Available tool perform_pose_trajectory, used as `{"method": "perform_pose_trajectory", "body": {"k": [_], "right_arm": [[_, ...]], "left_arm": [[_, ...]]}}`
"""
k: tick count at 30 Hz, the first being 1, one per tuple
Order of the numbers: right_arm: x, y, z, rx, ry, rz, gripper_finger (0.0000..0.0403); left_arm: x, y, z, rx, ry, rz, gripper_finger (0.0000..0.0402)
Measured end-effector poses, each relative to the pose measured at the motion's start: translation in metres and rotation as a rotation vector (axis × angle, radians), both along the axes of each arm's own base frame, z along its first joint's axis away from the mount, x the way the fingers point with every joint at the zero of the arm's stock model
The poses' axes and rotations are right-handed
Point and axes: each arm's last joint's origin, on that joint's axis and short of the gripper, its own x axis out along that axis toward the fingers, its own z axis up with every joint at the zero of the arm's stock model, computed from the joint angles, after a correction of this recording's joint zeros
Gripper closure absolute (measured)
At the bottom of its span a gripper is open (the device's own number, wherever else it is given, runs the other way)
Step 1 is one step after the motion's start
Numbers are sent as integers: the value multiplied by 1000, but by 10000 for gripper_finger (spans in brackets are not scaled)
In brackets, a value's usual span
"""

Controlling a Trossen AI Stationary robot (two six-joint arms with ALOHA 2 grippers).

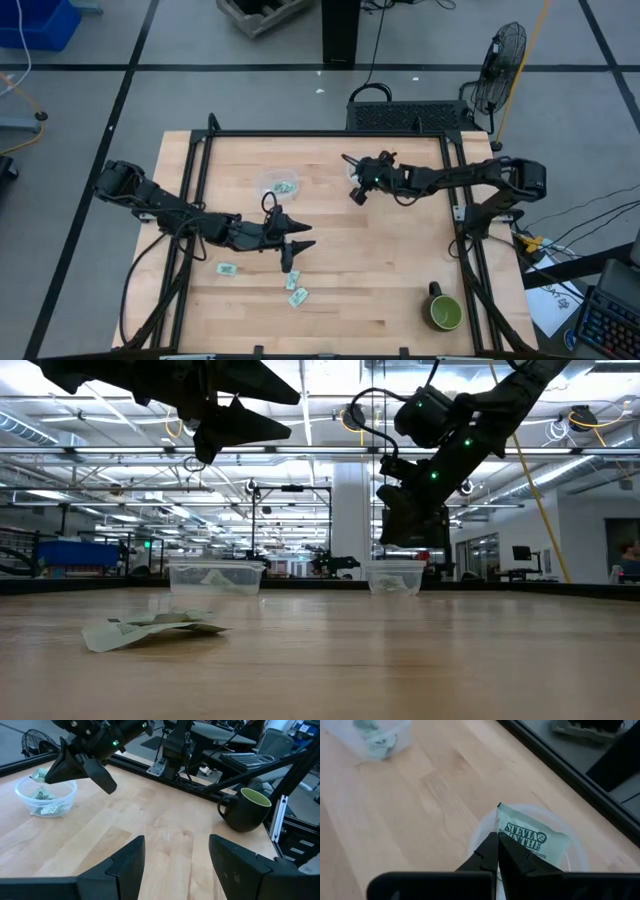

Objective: Pick and place Stevia / Truvia into bins
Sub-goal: Put the stevia packet into the right transparent container, then put the stevia packet into the left transparent container

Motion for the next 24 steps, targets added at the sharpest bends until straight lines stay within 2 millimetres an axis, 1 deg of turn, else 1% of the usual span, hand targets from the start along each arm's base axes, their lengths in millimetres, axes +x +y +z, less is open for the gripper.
{"method": "perform_pose_trajectory", "body": {"k": [4,10,13,16,19,24], "right_arm": [[-1,-3,0,1,-1,-10,380],[1,-5,3,-14,-36,-10,322],[3,-1,3,-16,-37,7,297],[6,10,3,-35,-18,73,279],[10,27,3,-43,-6,167,270],[15,59,3,-51,-3,282,271]], "left_arm": [[0,0,0,-3,0,1,176],[0,0,0,-7,0,2,176],[0,0,0,-18,-2,4,176],[0,-1,0,-55,0,-10,176],[-1,-4,-1,-34,15,-74,176],[-8,-24,-1,35,20,-165,176]]}}
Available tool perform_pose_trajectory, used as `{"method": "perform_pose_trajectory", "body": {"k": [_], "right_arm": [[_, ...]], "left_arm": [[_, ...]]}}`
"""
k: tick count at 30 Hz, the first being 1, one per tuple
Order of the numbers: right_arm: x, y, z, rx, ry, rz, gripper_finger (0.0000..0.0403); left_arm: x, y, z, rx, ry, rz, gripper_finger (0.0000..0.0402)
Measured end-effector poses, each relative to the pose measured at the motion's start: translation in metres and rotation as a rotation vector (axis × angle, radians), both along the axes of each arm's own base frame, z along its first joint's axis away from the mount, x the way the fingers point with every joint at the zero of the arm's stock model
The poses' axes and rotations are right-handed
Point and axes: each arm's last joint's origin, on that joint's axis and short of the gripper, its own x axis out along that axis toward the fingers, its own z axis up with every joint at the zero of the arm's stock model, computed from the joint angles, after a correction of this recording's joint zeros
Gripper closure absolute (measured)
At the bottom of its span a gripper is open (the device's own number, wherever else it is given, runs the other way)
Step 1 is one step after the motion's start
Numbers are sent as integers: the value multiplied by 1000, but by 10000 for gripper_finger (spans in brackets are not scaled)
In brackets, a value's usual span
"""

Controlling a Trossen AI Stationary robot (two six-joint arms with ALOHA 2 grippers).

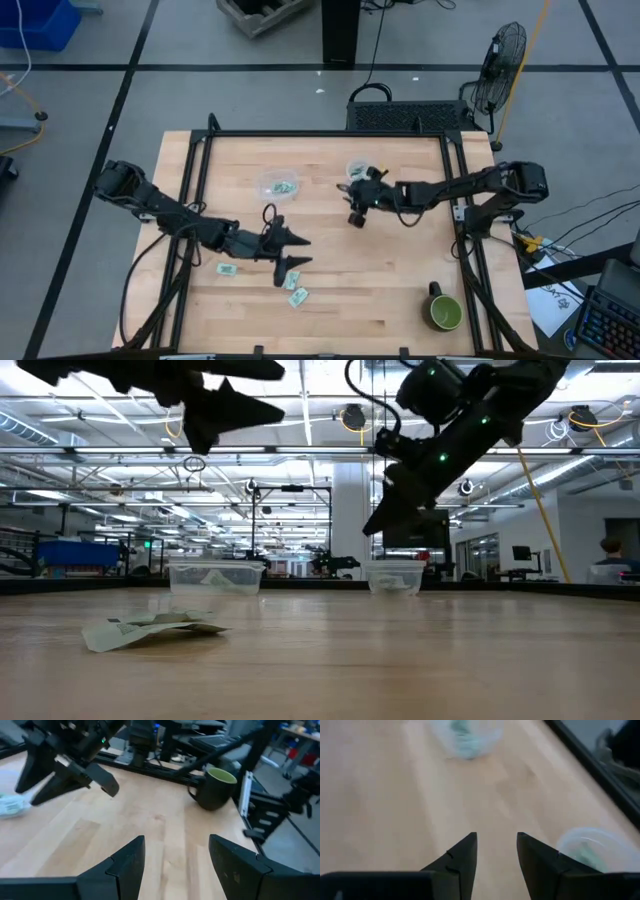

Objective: Pick and place Stevia / Truvia into bins
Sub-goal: Put the stevia packet into the left transparent container

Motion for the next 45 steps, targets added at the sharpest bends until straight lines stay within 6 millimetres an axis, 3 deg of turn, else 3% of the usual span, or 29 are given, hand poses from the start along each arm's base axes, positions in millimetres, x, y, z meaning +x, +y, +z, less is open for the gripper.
{"method": "perform_pose_trajectory", "body": {"k": [7,12,17,21,25,31,37,42,45], "right_arm": [[4,59,5,15,-78,187,276],[0,98,8,33,-202,316,274],[-5,121,14,30,-326,406,278],[-5,129,19,22,-382,439,279],[-6,130,19,24,-380,443,279],[-6,130,19,25,-381,441,279],[-6,130,19,45,-386,430,279],[-6,130,18,44,-379,431,279],[-6,130,18,44,-379,431,279]], "left_arm": [[-9,-23,2,-19,3,-54,176],[-19,-47,-13,56,51,-19,176],[-26,-60,-27,122,58,84,176],[-28,-69,-38,136,88,64,176],[-25,-78,-62,82,180,-64,176],[-4,-94,-92,108,265,-52,176],[18,-120,-88,148,373,-69,176],[23,-127,-90,200,578,25,176],[28,-132,-94,218,614,40,176]]}}
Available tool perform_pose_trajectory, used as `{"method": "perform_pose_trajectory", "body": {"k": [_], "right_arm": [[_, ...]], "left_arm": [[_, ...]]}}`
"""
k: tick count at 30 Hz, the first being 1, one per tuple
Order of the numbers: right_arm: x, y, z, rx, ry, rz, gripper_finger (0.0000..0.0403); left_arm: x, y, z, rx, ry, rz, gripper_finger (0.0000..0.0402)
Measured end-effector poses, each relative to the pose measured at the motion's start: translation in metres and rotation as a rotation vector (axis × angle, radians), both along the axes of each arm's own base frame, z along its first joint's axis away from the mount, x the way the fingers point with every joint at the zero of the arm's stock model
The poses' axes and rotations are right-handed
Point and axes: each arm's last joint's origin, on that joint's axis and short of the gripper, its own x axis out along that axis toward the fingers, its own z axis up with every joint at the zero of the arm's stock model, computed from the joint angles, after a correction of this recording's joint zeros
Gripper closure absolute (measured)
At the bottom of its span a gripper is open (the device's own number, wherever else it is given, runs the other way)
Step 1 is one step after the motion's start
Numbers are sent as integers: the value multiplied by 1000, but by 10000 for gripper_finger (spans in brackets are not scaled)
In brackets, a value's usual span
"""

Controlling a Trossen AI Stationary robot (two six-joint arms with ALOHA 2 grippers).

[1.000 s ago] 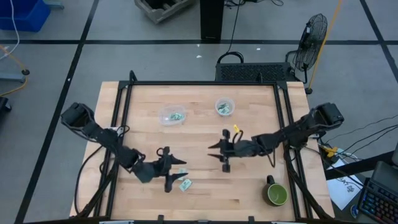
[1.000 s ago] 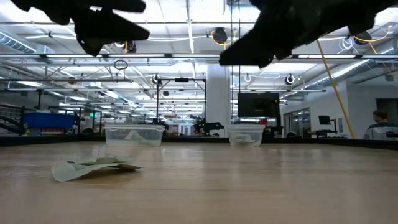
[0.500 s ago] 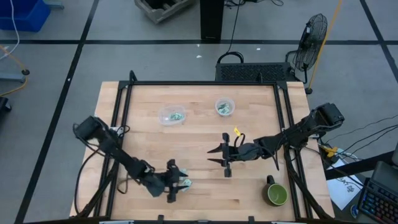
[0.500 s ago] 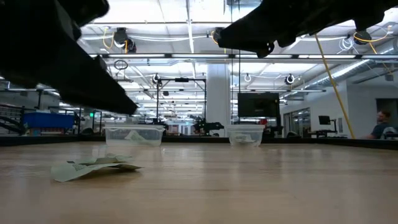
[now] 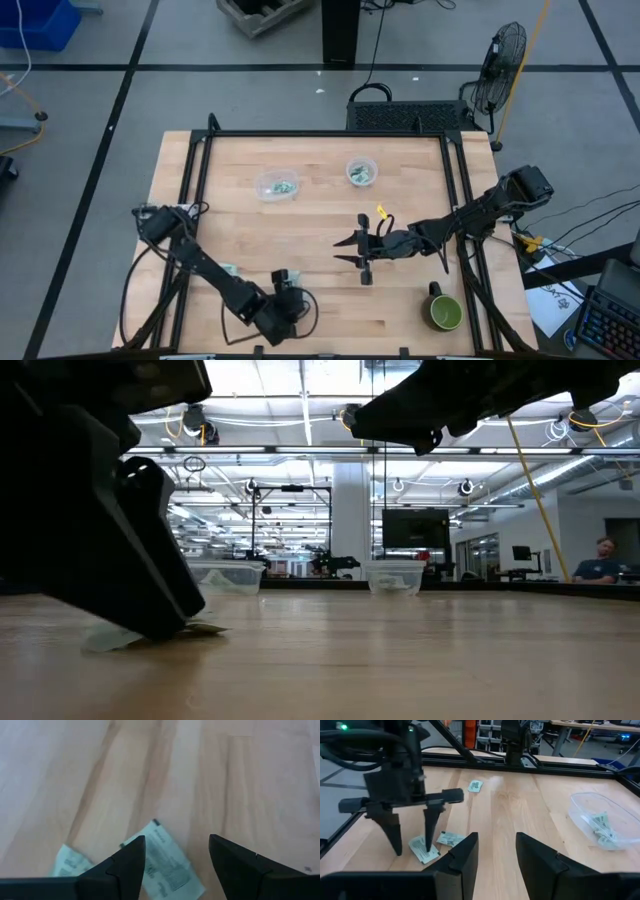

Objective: Pick and place Stevia / Truvia into bins
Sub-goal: Put the stevia packet into the left transparent container

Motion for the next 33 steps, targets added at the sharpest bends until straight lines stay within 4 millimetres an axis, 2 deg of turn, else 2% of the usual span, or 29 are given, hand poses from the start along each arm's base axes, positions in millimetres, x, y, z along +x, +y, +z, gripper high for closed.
{"method": "perform_pose_trajectory", "body": {"k": [6,19,22,28,33], "right_arm": [[0,0,0,0,0,0,279],[0,0,0,0,0,0,279],[0,0,0,0,0,0,279],[0,0,0,0,0,0,279],[0,0,0,0,1,0,279]], "left_arm": [[8,-1,-7,33,6,-3,177],[5,7,-10,39,50,96,184],[5,7,-11,29,48,108,213],[5,8,-11,37,51,103,294],[5,8,-11,39,52,104,340]]}}
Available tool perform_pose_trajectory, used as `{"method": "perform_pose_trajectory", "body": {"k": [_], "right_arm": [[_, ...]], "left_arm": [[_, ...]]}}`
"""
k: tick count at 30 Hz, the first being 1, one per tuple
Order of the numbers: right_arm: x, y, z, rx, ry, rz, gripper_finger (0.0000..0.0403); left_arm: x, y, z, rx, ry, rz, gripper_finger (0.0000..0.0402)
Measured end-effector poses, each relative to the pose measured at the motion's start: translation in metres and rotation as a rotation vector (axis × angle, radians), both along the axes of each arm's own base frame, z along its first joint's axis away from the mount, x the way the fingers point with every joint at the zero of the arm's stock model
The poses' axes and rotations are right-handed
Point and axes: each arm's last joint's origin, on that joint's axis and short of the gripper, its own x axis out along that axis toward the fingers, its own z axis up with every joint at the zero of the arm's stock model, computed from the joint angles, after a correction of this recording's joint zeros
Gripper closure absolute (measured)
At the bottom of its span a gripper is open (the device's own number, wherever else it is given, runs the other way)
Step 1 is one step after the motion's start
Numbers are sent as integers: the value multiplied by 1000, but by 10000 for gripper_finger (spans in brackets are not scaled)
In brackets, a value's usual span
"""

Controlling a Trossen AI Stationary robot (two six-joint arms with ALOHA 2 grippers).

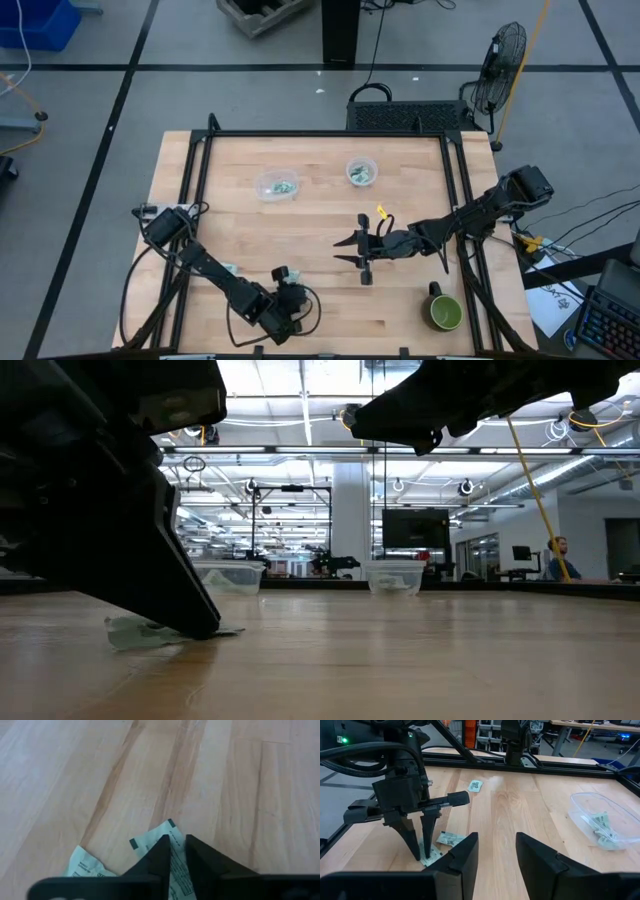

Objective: Pick and place Stevia / Truvia into bins
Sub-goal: Put the stevia packet into the left transparent container

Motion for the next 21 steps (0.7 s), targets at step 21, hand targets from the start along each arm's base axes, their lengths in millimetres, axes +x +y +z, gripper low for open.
{"method": "perform_pose_trajectory", "body": {"k": [21], "right_arm": [[0,0,0,0,1,0,279]], "left_arm": [[4,6,46,29,-116,-90,394]]}}
